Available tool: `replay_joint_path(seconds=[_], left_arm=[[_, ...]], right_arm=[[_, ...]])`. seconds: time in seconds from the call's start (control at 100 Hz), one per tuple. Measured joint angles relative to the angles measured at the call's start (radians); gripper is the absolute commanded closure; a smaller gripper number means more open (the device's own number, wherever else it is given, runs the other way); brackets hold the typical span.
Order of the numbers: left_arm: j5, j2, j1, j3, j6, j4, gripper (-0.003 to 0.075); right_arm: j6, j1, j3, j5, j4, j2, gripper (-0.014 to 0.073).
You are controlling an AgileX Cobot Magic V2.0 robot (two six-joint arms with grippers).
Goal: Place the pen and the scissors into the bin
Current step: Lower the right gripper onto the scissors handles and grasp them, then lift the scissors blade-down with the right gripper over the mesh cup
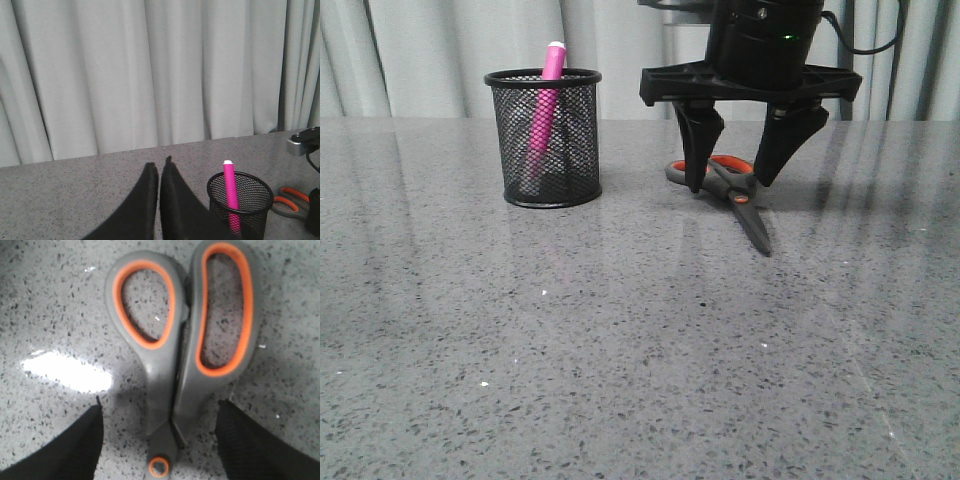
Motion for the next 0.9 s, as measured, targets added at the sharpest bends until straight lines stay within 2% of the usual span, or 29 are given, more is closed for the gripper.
replay_joint_path(seconds=[0.6,0.9], left_arm=[[0.000,0.000,0.000,0.000,0.000,0.000,0.0742],[0.000,0.000,0.000,0.000,0.000,0.000,0.0742]], right_arm=[[0.000,0.000,-0.014,-0.006,-0.014,0.033,0.0172],[0.002,0.001,-0.016,-0.027,-0.038,0.037,0.0452]])
